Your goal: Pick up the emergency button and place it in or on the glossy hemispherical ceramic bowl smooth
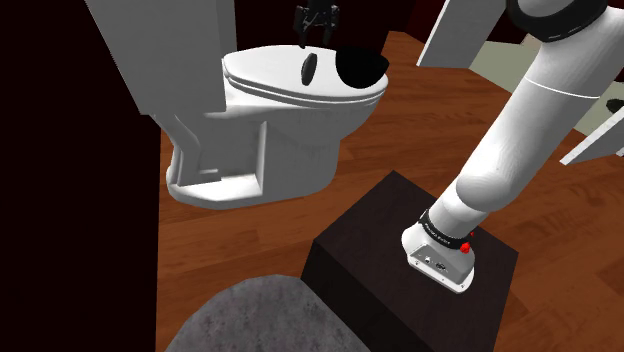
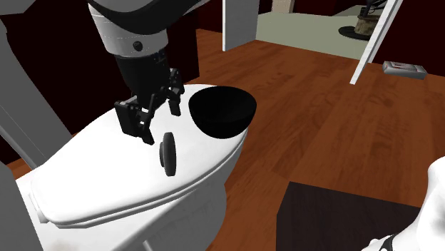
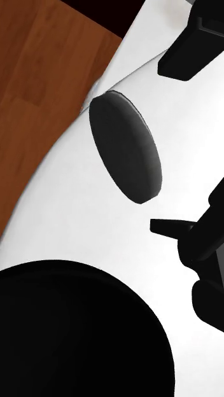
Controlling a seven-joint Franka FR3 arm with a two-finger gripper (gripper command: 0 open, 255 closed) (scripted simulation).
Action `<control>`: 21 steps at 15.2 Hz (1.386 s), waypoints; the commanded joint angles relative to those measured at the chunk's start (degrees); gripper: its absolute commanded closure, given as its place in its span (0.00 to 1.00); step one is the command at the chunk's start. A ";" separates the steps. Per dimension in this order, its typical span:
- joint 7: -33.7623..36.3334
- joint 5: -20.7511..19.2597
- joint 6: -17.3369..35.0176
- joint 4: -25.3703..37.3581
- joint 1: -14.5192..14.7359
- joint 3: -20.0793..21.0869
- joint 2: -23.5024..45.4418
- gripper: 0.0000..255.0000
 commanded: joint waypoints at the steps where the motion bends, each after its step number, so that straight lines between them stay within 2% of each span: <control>1: 0.45 -0.33 1.16 0.22 0.05 -0.02 1.26 0.00; 7: 0.51 -0.38 5.44 -4.01 -0.08 -0.12 1.30 0.00; 15: 0.51 -0.38 5.43 -4.01 -0.08 -0.12 1.30 0.00; 16: 0.51 -0.38 5.43 -4.01 -0.08 -0.12 1.30 1.00; 21: 0.51 -0.38 5.40 -3.97 -0.08 -0.12 1.31 1.00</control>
